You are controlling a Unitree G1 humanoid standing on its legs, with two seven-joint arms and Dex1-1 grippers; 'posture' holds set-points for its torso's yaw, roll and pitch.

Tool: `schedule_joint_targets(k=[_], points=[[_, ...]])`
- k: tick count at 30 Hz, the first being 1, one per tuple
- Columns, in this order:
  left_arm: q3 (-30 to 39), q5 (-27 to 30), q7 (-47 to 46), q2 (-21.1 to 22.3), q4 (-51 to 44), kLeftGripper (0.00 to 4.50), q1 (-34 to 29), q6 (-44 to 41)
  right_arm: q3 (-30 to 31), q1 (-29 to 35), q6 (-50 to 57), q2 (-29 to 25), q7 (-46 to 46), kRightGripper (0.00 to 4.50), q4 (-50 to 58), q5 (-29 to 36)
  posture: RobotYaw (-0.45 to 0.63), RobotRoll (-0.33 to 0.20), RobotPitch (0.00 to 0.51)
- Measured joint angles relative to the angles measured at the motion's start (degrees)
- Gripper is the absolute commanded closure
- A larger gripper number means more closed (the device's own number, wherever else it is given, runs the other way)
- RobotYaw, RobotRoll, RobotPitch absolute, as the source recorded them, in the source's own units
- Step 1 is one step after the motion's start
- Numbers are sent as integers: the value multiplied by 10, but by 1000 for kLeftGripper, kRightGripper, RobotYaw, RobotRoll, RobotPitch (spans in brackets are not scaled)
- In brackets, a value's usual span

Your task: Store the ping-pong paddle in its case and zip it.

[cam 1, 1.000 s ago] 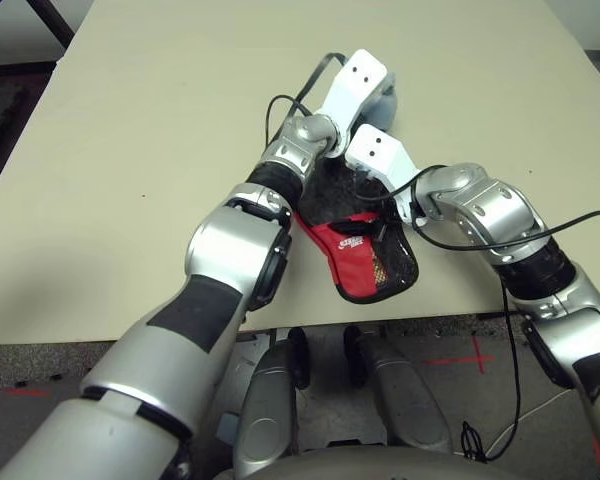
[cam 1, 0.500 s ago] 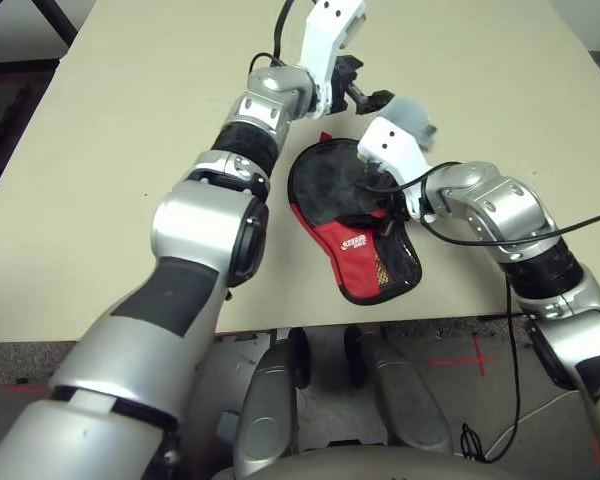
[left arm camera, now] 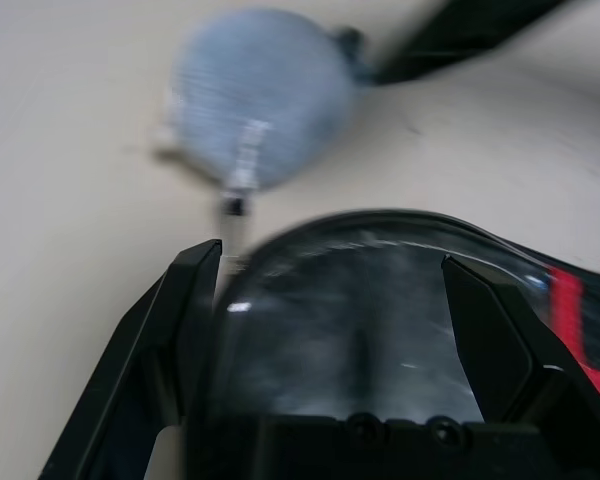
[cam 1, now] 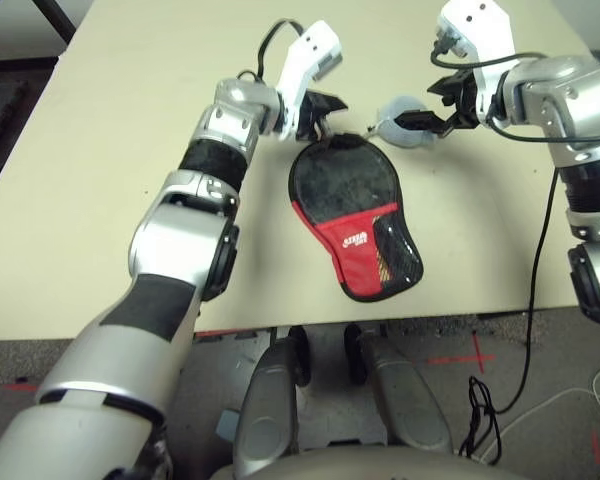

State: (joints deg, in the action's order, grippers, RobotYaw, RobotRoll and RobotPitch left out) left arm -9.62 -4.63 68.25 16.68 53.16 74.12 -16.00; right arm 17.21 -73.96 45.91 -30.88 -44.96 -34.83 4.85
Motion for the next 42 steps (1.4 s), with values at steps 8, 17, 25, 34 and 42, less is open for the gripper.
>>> schedule_joint_targets(k=[8, 17, 25, 34, 42], points=[[-51, -9, 10, 4, -49, 19, -38, -49, -3, -39, -126, 54, 16, 0, -195, -58, -123, 0, 230], [-95, -38, 8, 13, -102, 0, -64, -84, -25, -59, -195, 82, 41, 571, -315, -87, -109, 0, 234], [-101, -48, -8, 9, -101, 0, -66, -100, -28, -62, -199, 86, 33, 2965, -328, -105, -120, 0, 239], [-109, -51, -24, -14, -72, 0, -51, -106, -21, -26, -161, 47, -35, 4303, -248, -133, -151, 0, 254], [-110, -51, -28, -32, -55, 0, -43, -95, -4, 92, -25, -44, -115, 4305, 12, -140, -190, 0, 273]])
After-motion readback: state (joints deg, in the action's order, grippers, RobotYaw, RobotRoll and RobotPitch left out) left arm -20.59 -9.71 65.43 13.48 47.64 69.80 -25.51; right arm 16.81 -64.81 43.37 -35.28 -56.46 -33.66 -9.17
